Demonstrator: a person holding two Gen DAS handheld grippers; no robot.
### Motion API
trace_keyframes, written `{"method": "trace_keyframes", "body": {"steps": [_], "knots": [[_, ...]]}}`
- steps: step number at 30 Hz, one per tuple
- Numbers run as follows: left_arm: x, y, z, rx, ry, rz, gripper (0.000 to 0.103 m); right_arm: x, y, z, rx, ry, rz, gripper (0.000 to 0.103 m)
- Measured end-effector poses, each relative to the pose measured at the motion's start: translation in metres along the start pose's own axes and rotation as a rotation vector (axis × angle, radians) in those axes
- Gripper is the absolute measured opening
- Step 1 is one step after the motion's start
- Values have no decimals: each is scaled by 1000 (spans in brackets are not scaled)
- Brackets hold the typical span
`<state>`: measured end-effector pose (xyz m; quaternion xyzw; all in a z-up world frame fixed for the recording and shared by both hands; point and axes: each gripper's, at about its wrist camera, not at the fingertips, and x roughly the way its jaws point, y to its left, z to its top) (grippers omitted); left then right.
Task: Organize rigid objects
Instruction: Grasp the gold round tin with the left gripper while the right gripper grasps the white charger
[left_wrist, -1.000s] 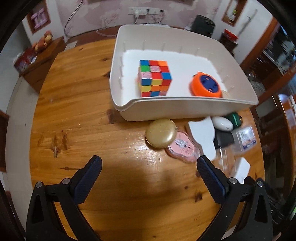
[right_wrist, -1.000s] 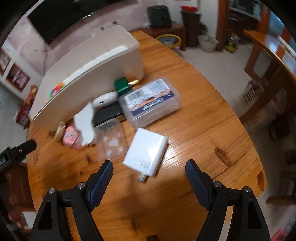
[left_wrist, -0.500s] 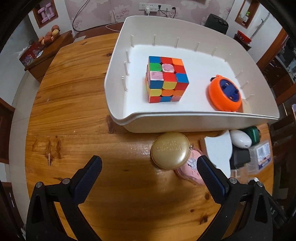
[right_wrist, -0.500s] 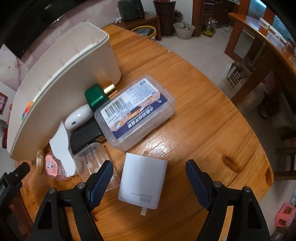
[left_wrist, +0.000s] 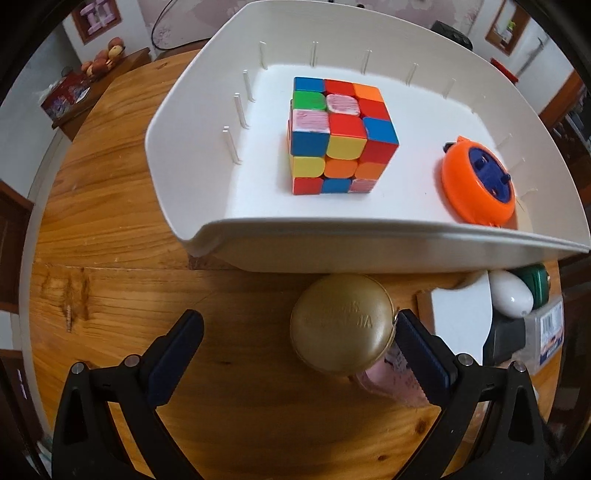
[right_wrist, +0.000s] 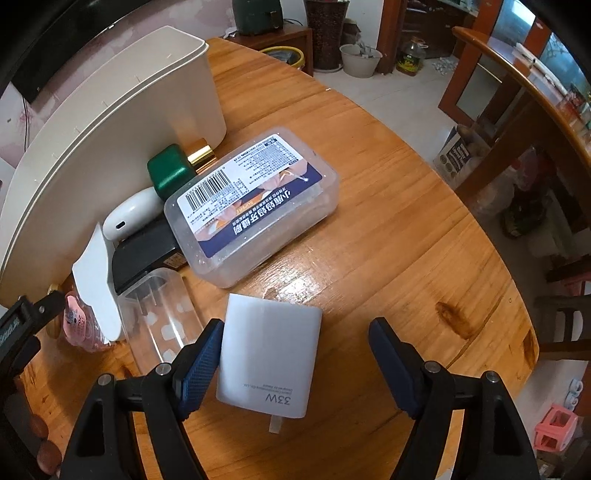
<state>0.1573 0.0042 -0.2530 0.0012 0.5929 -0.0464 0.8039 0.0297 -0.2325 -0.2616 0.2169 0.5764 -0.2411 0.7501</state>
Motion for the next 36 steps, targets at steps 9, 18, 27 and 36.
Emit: {"method": "trace_keyframes", "body": {"steps": [9,18,27,36], "knots": [[-6,-3,-5,-18,-77,-16,86,-3,4,-4,-12,5,-5,70],[-13,-8,-13,66,-81,-59,61,-5,14,-10,-85,0,-27,57],[-25,3,-34,123,-77,-78,50,-12,22,-21,-150,-18,-13,47],[-39,14,-45,153,-94,-137,32,-15,11,-32,-198,-24,3,47]]}}
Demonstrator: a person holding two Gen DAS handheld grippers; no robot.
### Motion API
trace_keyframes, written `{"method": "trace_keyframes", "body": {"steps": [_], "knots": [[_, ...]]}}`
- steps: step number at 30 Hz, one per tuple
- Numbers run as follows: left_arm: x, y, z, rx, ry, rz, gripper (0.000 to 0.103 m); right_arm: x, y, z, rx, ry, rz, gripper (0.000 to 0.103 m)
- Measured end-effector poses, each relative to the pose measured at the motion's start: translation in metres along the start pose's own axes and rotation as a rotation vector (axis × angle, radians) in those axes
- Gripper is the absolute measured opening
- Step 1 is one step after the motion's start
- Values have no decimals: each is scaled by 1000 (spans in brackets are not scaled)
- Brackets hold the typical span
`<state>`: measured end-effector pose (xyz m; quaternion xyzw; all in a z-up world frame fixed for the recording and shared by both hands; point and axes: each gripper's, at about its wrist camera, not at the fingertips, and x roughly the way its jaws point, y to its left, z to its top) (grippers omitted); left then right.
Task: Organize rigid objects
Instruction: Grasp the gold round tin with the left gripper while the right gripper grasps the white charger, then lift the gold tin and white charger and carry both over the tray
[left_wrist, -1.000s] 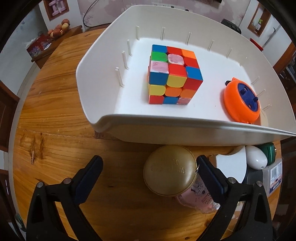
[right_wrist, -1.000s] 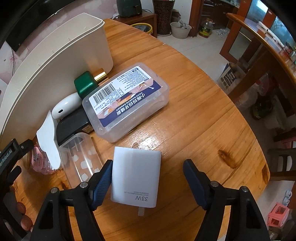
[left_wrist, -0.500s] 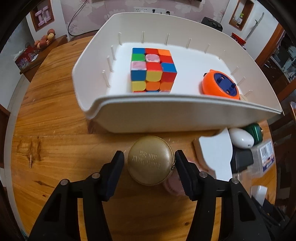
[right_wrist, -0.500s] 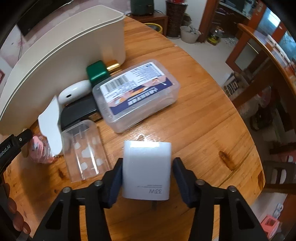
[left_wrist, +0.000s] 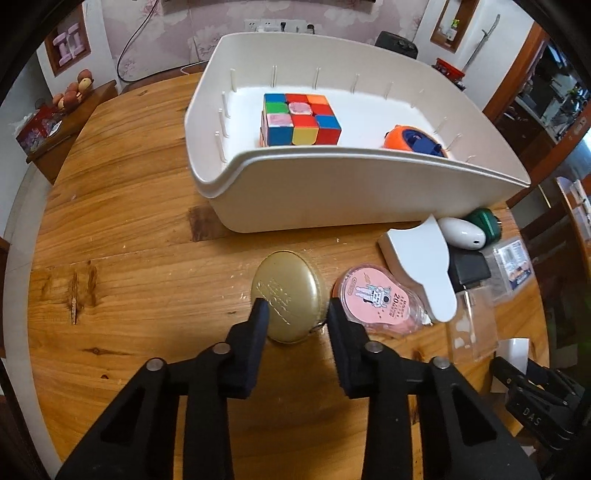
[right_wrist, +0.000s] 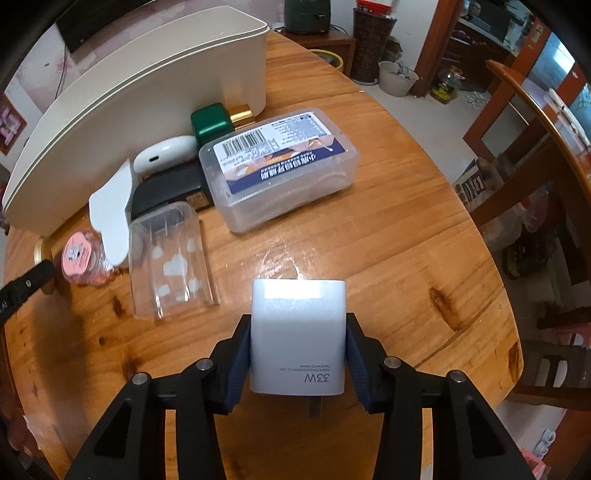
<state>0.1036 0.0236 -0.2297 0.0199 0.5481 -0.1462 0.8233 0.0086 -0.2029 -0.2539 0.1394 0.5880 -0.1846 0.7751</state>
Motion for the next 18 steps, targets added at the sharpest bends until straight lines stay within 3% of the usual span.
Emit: {"method": "trace_keyframes", "body": {"steps": [8,18], "knots": [[-14,20,2,-57,-1,-41,20,-4,-1,-8,-17,-1,26,47],[-10,46,5,-138,26,-1,19,-7,0,-6,-49,-20,43,47]]}}
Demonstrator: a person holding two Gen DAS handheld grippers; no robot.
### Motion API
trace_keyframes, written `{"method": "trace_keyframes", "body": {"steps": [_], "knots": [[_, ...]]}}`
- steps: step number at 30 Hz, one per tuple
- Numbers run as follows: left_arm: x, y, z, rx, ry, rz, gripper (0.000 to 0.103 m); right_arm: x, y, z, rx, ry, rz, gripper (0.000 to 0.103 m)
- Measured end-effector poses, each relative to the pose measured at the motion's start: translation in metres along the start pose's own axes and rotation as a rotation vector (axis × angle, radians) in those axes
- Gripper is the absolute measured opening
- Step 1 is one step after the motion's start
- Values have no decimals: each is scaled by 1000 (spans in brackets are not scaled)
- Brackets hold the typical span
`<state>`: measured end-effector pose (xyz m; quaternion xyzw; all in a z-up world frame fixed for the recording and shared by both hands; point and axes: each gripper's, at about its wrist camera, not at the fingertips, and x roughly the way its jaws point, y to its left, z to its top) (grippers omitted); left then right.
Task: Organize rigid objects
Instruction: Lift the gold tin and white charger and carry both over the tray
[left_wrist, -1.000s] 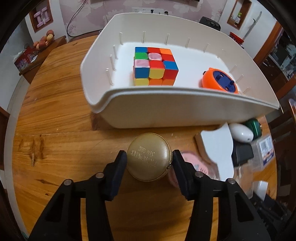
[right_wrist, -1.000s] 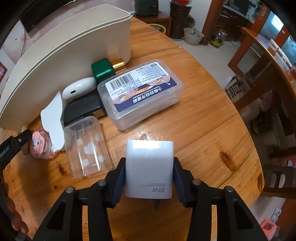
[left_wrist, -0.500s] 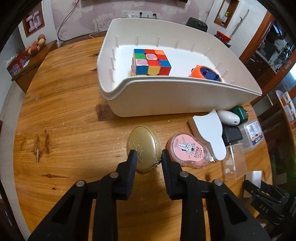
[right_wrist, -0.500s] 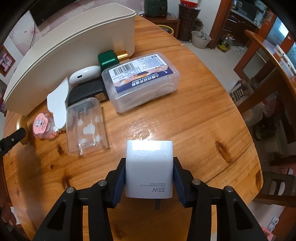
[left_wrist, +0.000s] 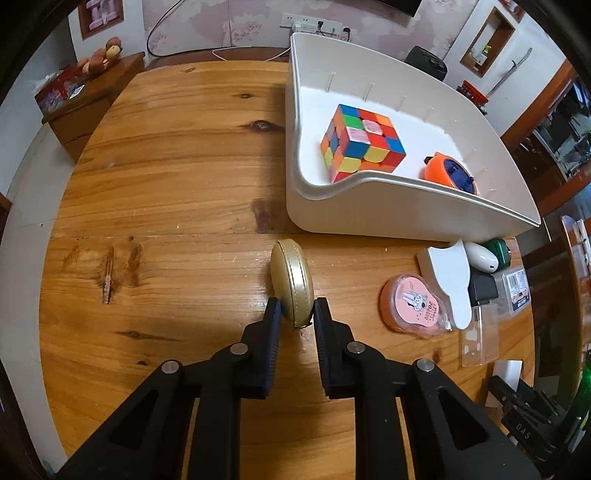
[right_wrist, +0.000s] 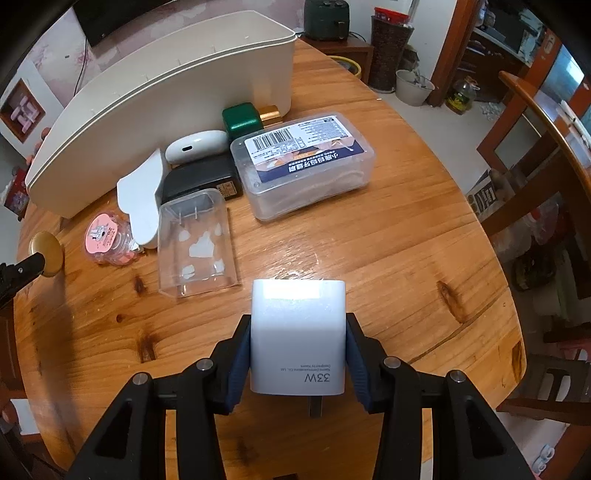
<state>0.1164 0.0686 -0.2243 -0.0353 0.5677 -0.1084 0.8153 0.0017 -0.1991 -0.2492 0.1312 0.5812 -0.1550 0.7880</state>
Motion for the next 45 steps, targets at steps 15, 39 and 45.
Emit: {"method": "trace_keyframes", "body": {"steps": [15,39,45], "knots": [[-13,1,2,20,-70,33,15,-10,-2,-3,-39,-41,13,47],[-129,-80,105,220,-239,-103,16,-138,58,125,-200,-344,173,47],[-106,-98,153,271,-252,-50,16,-150,79,193,-212,-406,207,47]]}}
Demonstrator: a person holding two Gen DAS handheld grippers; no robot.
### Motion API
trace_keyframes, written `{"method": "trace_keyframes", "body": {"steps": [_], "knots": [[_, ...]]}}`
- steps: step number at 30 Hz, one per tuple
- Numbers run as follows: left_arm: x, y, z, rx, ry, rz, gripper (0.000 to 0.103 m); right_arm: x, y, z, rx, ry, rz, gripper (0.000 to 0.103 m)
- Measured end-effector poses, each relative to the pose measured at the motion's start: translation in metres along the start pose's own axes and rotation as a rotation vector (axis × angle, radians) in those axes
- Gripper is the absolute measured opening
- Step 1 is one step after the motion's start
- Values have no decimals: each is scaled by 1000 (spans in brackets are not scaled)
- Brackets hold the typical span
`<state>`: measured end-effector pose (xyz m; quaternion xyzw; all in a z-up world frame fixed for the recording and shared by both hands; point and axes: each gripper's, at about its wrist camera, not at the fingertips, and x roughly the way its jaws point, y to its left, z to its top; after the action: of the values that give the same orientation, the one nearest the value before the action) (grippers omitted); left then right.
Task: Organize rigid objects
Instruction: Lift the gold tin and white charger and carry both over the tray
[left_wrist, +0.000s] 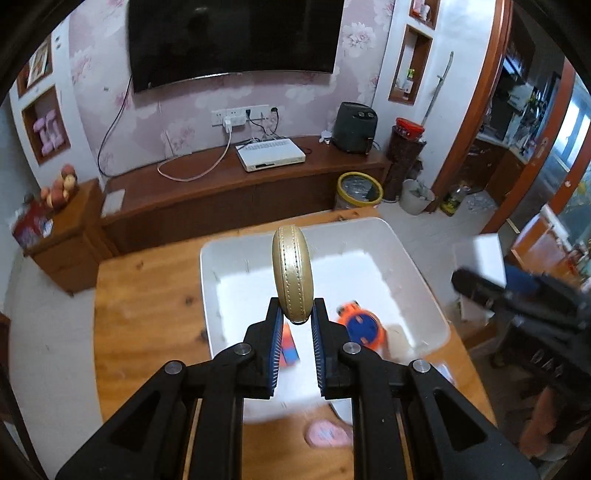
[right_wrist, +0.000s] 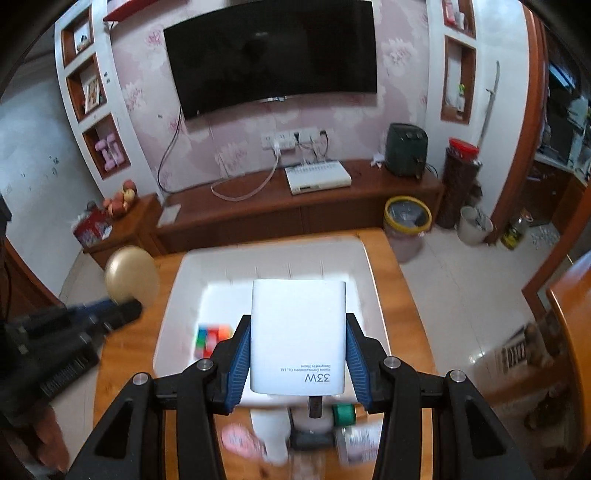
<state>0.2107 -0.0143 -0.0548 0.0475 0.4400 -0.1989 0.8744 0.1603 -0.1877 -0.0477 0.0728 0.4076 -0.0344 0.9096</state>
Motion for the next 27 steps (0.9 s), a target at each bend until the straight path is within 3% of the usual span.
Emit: {"method": "trace_keyframes", "body": {"steps": [4,8,17,27], "knots": [[35,7,18,0,39,35,16,31,-2,33,24,12,18,47],[73,13,23,5,95,74,16,71,-1,40,32,62,1,47],[141,10,8,64,236,148,16,165,15,-10,-8,300,34,47],[170,11,-2,77,308,181,16,193,31,-42,-60,416,66,47]]}}
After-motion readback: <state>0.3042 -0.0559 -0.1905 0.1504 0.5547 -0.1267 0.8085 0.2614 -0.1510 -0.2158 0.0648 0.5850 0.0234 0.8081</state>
